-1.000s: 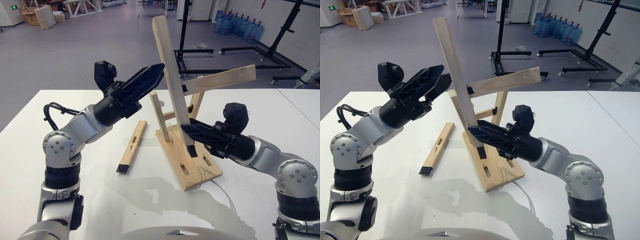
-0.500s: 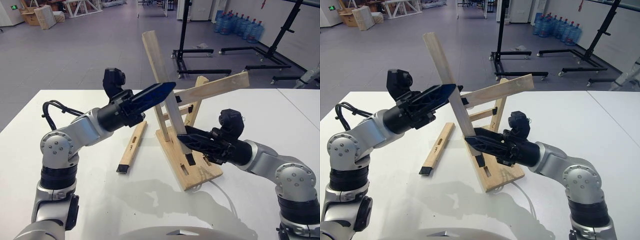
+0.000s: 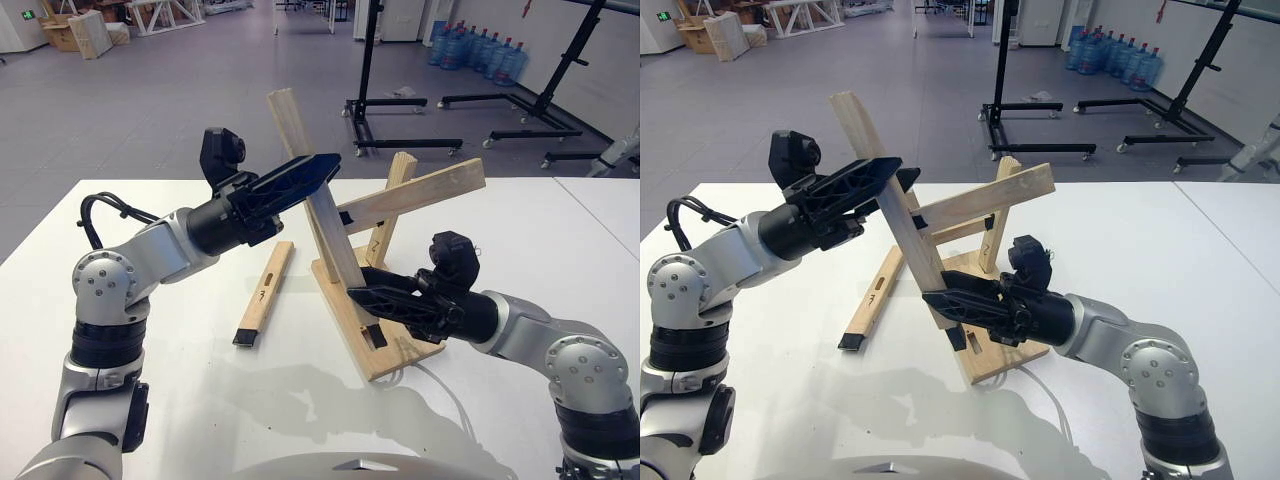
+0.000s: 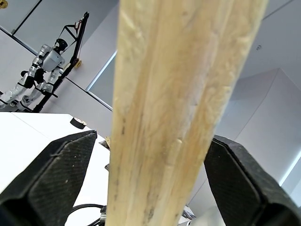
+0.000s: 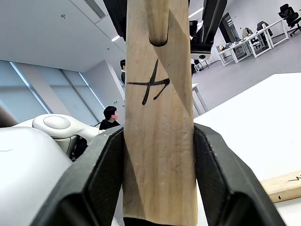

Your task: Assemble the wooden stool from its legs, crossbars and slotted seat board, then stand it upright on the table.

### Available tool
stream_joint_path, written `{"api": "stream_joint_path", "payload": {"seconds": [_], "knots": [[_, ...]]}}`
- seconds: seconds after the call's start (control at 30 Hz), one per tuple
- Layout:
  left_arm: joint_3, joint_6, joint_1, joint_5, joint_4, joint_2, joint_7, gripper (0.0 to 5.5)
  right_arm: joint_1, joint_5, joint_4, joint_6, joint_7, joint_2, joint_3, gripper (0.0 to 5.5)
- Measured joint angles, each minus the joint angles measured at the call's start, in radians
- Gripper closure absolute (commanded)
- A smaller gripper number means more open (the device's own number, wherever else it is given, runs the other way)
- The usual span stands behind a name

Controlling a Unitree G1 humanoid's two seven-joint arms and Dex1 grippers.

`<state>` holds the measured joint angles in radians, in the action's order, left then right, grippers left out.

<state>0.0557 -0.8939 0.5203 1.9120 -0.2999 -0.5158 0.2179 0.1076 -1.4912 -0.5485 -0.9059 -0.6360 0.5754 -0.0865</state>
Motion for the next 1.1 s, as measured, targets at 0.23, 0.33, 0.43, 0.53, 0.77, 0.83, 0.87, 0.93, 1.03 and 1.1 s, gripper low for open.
{"api": "stream_joint_path", "payload": {"seconds": [0.23, 0.33, 0.43, 0.53, 0.77, 0.83, 0.87, 0.93, 1.03, 1.1], "knots": [[-0.013, -0.015, 0.0, 0.01, -0.006, -0.006, -0.009, 1.87, 0.0, 0.014, 0.0, 0.0, 0.006, -0.001, 0.012, 3.46], [-0.012, -0.014, 0.003, 0.041, -0.002, -0.006, -0.032, 2.47, 0.0, 0.02, 0.0, 0.0, 0.011, -0.002, 0.017, 3.46], [-0.004, -0.012, 0.003, 0.047, 0.004, -0.003, -0.043, 2.85, 0.0, 0.02, -0.004, 0.0, 0.011, -0.003, 0.017, 3.46], [0.0, -0.012, 0.003, 0.046, 0.005, -0.002, -0.058, 3.21, 0.0, 0.019, -0.007, 0.001, 0.013, -0.003, 0.017, 3.46], [0.0, -0.011, 0.002, 0.044, 0.001, -0.003, -0.07, 3.23, 0.0, 0.018, -0.007, 0.001, 0.019, -0.005, 0.02, 3.46], [0.001, -0.011, 0.0, 0.042, 0.001, -0.004, -0.069, 3.23, 0.0, 0.019, -0.007, 0.001, 0.019, -0.005, 0.021, 3.46], [0.002, -0.011, -0.002, 0.039, 0.0, -0.004, -0.069, 3.24, 0.0, 0.021, -0.008, 0.001, 0.019, -0.005, 0.021, 3.09], [0.004, -0.011, -0.008, 0.021, 0.001, -0.005, -0.068, 3.32, 0.0, 0.034, -0.01, 0.004, 0.018, -0.004, 0.022, 2.76], [0.01, -0.011, -0.017, 0.001, 0.006, -0.005, -0.068, 3.43, 0.0, 0.039, -0.01, 0.001, 0.019, 0.003, 0.027, 2.2], [0.018, -0.011, -0.017, -0.011, 0.006, -0.005, -0.061, 3.44, -0.001, 0.034, -0.007, -0.007, 0.018, 0.023, 0.02, 1.97]]}}
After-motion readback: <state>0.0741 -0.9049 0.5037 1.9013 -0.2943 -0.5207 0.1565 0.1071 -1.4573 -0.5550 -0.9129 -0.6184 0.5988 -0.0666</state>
